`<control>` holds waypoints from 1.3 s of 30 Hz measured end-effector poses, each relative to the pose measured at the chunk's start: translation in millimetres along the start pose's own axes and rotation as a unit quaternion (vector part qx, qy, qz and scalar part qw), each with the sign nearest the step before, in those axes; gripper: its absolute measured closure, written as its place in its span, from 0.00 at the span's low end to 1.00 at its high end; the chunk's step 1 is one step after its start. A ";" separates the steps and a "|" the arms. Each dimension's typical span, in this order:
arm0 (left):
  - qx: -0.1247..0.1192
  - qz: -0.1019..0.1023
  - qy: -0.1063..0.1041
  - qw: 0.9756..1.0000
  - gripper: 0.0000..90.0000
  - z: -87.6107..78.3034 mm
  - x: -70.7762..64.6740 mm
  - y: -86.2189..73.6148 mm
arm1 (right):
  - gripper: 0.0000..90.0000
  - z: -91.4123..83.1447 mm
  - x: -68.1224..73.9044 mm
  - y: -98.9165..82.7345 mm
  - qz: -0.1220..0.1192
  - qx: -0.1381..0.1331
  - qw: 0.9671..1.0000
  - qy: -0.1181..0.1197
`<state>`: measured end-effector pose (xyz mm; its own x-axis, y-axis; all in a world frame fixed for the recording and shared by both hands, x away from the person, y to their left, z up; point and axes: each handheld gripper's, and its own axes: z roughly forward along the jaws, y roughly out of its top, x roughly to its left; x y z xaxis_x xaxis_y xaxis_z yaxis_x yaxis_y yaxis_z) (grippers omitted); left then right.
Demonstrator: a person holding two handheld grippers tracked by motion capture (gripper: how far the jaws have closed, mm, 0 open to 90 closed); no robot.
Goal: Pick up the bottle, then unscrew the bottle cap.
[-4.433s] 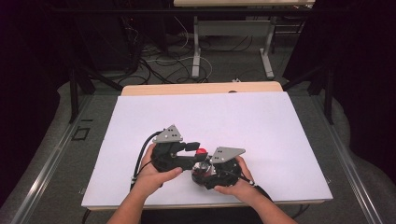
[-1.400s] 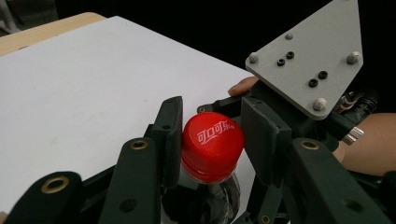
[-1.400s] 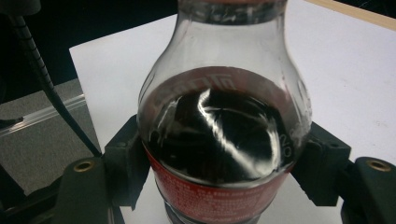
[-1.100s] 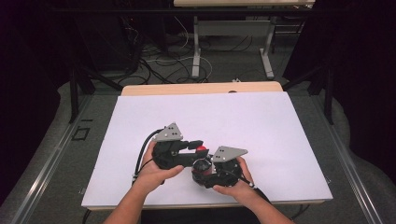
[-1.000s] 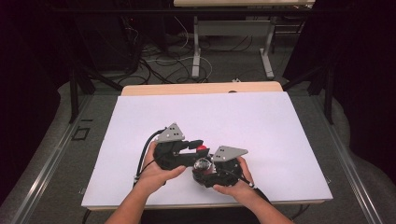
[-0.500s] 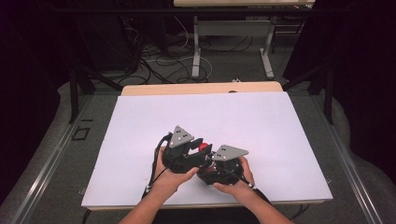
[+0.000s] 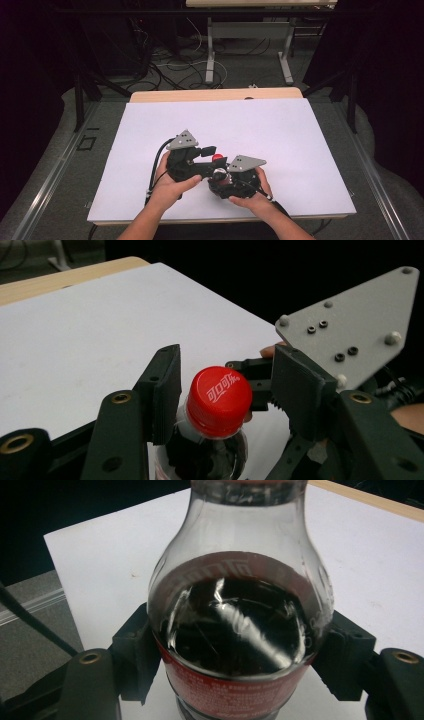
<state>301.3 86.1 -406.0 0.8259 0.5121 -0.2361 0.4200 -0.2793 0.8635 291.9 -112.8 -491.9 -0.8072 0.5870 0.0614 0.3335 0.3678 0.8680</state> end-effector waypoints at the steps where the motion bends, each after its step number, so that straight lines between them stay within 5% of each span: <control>1: 0.002 0.002 -0.003 1.000 0.52 -0.8 1.2 0.0 | 0.33 0.4 0.1 0.0 0.002 -0.004 1.000 0.000; 5: 0.005 0.007 -0.026 1.000 0.51 -3.5 6.5 -0.3 | 0.33 -0.6 0.3 0.5 -0.002 -0.001 1.000 0.012; 11: 0.010 0.020 -0.032 0.999 0.52 -3.4 9.7 -2.9 | 0.33 1.0 1.9 0.3 -0.003 0.001 1.000 0.013; 20: 0.019 0.027 -0.048 0.998 0.67 -1.6 11.2 -5.9 | 0.33 2.1 2.1 0.2 -0.018 0.005 0.999 0.030; 32: 0.015 0.020 0.022 0.999 0.68 3.5 -3.8 -3.0 | 0.33 0.6 1.9 -0.4 -0.001 0.003 1.000 0.004; 39: 0.005 -0.016 0.099 0.995 0.68 11.7 -22.6 -2.1 | 0.33 0.3 0.1 -1.1 0.001 0.001 1.000 -0.019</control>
<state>286.2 65.6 -407.6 0.7218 0.6708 -0.1703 0.4503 -0.2682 0.8516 291.6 -112.9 -493.0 -0.7868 0.6155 0.0448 0.3367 0.3674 0.8670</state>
